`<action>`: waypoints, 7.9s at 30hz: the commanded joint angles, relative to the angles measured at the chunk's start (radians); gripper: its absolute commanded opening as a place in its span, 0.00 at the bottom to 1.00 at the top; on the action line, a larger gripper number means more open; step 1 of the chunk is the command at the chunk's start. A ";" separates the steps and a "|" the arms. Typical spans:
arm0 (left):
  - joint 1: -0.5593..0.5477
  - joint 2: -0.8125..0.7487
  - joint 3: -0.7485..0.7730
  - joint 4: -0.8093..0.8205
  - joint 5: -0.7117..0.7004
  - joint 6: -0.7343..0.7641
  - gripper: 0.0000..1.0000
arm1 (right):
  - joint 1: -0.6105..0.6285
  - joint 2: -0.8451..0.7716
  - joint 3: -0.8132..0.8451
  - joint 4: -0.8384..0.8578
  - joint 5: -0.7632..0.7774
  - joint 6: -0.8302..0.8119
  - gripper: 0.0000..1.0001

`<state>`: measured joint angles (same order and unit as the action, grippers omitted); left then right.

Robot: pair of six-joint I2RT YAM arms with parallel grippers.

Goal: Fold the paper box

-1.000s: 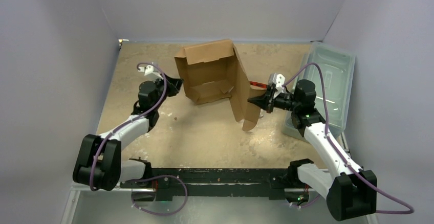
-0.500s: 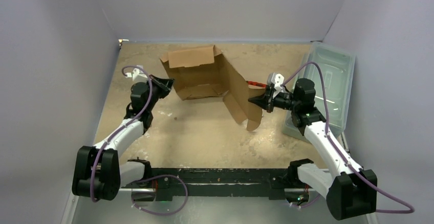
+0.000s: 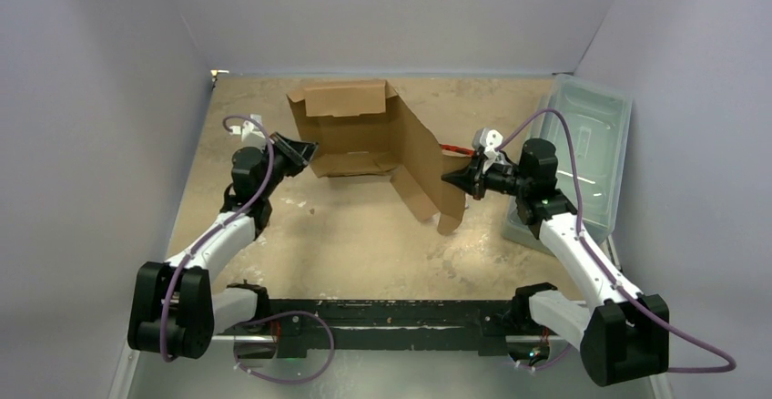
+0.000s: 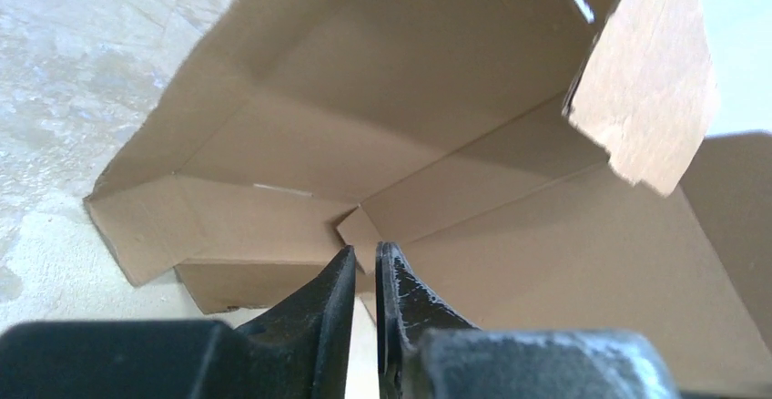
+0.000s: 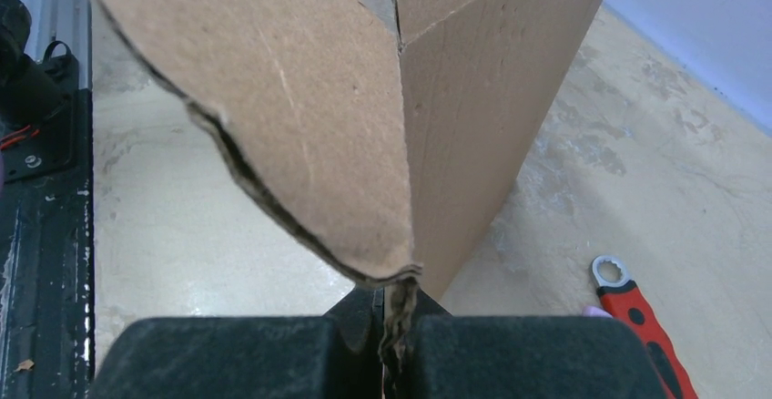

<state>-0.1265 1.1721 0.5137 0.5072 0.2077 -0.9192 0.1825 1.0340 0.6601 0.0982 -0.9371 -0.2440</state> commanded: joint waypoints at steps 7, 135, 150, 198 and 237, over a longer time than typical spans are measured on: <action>-0.091 0.090 -0.141 0.130 -0.030 0.158 0.14 | 0.004 0.005 0.044 0.009 0.012 -0.015 0.00; -0.084 0.143 -0.107 0.310 0.059 0.344 0.36 | 0.014 0.057 0.069 -0.049 0.031 -0.071 0.00; -0.033 -0.286 0.002 -0.286 0.024 0.460 0.56 | -0.017 0.051 0.062 -0.034 0.067 -0.065 0.00; 0.219 0.453 0.259 0.582 0.449 0.360 0.29 | -0.019 0.063 0.070 -0.038 0.028 -0.052 0.00; -0.067 -0.113 -0.011 0.082 -0.052 0.628 0.00 | 0.053 0.008 0.061 -0.082 -0.078 -0.050 0.00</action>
<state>-0.1608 1.0512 0.5083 0.5121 0.1047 -0.2699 0.2157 1.0534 0.7219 0.0002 -0.9440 -0.2615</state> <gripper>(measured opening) 0.009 0.007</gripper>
